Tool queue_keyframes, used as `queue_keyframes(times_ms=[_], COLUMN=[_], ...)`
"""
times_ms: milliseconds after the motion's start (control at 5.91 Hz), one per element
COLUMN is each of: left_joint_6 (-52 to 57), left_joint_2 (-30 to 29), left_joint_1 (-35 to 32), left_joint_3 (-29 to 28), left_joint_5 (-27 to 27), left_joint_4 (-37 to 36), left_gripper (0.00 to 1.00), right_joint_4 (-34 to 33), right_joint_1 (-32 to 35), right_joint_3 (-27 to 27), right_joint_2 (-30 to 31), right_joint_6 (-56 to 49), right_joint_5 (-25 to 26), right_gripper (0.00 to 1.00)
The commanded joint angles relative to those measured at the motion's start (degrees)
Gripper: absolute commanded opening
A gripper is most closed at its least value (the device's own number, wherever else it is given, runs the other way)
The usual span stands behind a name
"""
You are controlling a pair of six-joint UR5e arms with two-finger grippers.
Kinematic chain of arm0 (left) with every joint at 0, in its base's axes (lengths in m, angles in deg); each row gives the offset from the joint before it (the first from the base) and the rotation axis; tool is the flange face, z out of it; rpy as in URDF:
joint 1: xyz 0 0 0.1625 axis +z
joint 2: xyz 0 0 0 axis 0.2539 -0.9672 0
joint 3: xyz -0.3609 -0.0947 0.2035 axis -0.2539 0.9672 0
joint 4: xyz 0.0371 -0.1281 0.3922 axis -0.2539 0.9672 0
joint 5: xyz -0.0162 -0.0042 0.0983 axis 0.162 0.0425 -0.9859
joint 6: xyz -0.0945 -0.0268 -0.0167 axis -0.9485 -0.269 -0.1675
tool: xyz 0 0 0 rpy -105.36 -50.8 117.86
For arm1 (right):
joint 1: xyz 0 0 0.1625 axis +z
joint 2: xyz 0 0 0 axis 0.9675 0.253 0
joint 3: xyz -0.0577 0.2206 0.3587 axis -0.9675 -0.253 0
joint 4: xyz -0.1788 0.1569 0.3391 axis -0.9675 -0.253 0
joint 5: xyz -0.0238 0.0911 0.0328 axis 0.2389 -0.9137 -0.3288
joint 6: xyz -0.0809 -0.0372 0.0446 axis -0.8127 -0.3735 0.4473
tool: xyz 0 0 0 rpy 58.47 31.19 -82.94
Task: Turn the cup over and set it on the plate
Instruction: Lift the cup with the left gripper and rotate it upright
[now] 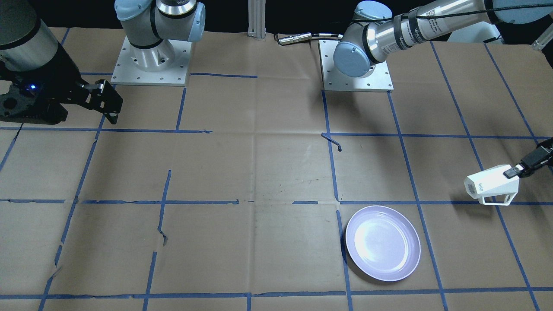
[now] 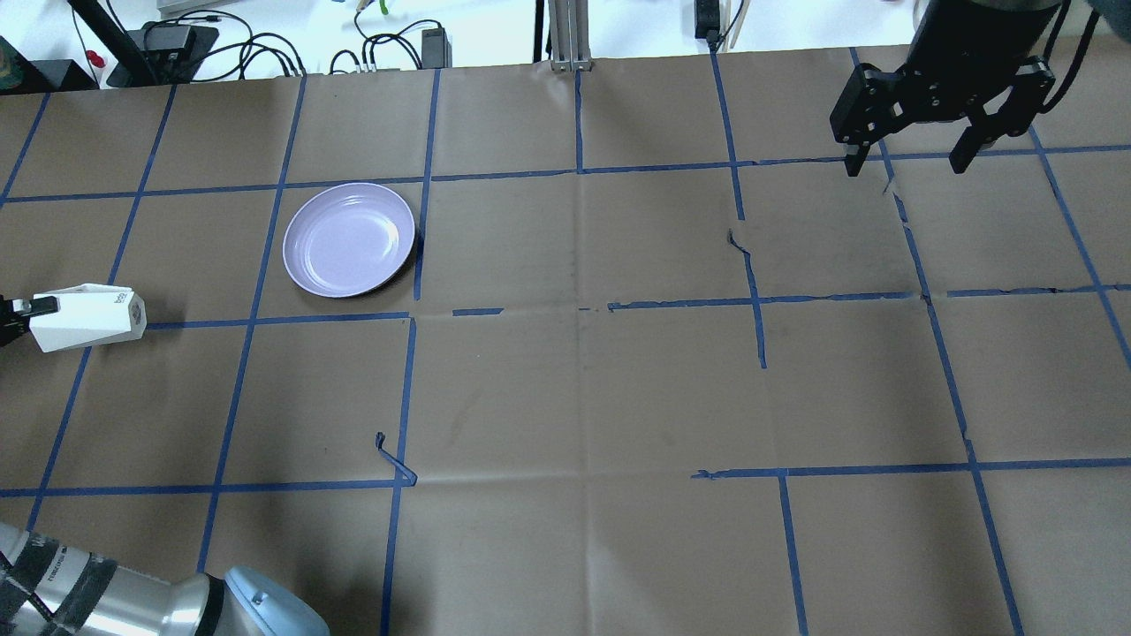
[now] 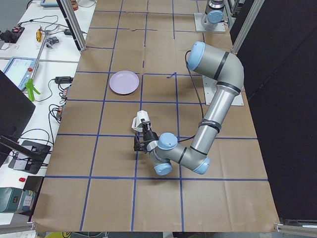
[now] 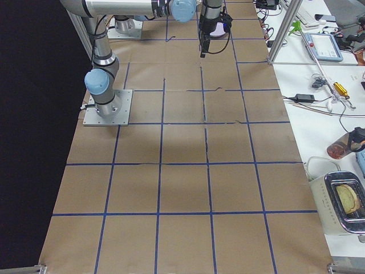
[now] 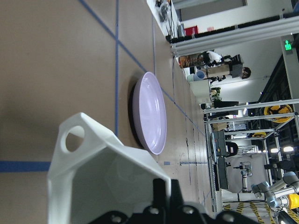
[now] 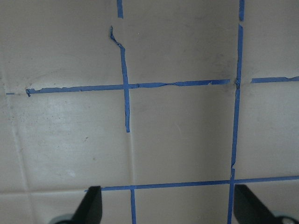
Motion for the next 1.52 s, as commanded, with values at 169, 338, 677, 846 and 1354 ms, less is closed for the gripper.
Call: queue_keyframes(times_ms=[169,338,677,846,1354], left_joint_6=[-16.3,-22.8,-50.1,-58.7,-76.3], left_joint_2=[15.1,18.7,24.5,25.5,25.2], left_joint_1=[-0.2,-3.3,-20.2,-30.0,-57.3], left_joint_3=[0.0,0.1,0.6,0.8,1.3], left_joint_5=[0.4,0.0,-14.6,-22.7,-47.5], left_joint_4=[2.1,-1.4,-27.5,-35.7,-47.2], left_gripper=[0.0,0.0,0.0,0.0,0.0], right_joint_4=[0.0,0.0,0.0,0.0,0.0], right_joint_1=[0.0,0.0,0.0,0.0,0.0], right_joint_3=[0.0,0.0,0.0,0.0,0.0], right_joint_2=[0.0,0.0,0.0,0.0,0.0], right_joint_6=[0.0,0.0,0.0,0.0,0.0], right_joint_5=[0.1,0.1,0.0,0.0,0.0], right_gripper=[1.0,1.0,1.0,1.0,1.0])
